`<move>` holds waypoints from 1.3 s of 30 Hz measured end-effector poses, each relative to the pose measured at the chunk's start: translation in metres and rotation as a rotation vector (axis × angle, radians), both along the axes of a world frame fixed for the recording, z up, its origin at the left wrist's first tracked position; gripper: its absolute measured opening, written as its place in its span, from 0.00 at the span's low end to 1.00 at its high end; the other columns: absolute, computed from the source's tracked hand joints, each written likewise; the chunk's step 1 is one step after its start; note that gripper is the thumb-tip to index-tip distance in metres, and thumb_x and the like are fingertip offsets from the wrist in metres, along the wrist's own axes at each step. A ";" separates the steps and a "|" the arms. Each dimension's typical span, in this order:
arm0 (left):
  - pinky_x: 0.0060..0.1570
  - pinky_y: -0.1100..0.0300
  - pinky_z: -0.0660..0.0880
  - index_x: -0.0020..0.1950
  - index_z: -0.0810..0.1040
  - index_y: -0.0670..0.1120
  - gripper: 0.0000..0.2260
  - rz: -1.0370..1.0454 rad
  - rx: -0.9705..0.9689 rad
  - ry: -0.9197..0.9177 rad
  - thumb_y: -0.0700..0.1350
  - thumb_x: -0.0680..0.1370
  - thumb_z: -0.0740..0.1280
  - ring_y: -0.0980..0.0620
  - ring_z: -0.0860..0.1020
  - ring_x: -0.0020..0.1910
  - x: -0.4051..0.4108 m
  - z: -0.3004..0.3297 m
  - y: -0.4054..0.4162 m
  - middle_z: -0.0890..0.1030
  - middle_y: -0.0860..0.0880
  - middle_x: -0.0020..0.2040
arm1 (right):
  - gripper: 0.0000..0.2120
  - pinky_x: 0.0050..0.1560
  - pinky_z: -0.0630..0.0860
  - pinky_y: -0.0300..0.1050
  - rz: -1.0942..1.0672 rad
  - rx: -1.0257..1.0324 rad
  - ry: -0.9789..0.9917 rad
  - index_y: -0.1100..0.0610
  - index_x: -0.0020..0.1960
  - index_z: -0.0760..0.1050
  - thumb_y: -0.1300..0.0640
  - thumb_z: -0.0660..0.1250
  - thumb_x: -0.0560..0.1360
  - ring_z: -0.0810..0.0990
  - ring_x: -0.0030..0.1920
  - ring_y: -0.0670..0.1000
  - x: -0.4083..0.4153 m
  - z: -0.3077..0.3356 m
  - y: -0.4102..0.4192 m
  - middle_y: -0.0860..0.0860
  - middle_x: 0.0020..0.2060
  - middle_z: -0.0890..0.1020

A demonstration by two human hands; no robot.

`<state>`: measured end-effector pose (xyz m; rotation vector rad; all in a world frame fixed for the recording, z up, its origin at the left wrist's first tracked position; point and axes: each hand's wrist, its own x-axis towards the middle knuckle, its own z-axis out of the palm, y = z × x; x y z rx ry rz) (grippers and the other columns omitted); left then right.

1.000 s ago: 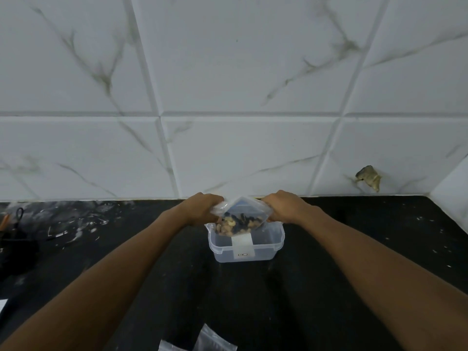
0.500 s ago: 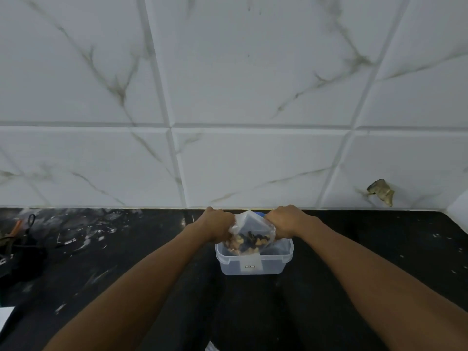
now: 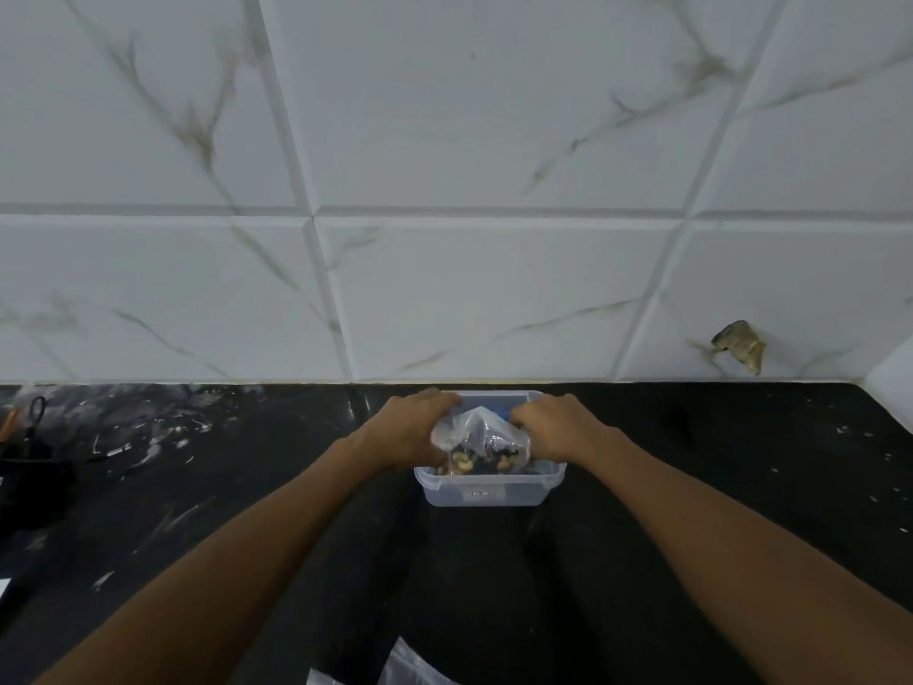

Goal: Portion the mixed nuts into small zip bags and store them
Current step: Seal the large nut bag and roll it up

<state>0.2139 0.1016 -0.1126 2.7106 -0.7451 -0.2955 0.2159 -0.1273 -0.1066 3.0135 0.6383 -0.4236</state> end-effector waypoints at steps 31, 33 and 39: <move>0.52 0.51 0.78 0.57 0.75 0.48 0.10 0.291 -0.048 -0.081 0.47 0.77 0.69 0.48 0.79 0.48 0.027 -0.025 -0.013 0.82 0.47 0.52 | 0.06 0.35 0.71 0.41 -0.450 -0.031 -0.305 0.55 0.47 0.76 0.52 0.66 0.76 0.76 0.35 0.48 0.008 -0.008 -0.005 0.48 0.35 0.76; 0.53 0.53 0.77 0.62 0.74 0.48 0.13 0.288 -0.058 -0.056 0.47 0.78 0.68 0.47 0.79 0.51 0.026 -0.025 -0.013 0.81 0.47 0.56 | 0.11 0.36 0.71 0.42 -0.475 0.032 -0.217 0.55 0.51 0.76 0.48 0.68 0.75 0.78 0.38 0.48 0.008 -0.006 -0.005 0.49 0.39 0.78; 0.52 0.53 0.76 0.64 0.74 0.48 0.15 0.310 -0.099 -0.010 0.44 0.77 0.67 0.48 0.78 0.53 0.022 -0.023 -0.009 0.80 0.48 0.57 | 0.41 0.56 0.74 0.50 -0.292 0.036 -0.244 0.51 0.72 0.61 0.37 0.73 0.66 0.74 0.60 0.55 -0.021 0.016 -0.017 0.53 0.63 0.72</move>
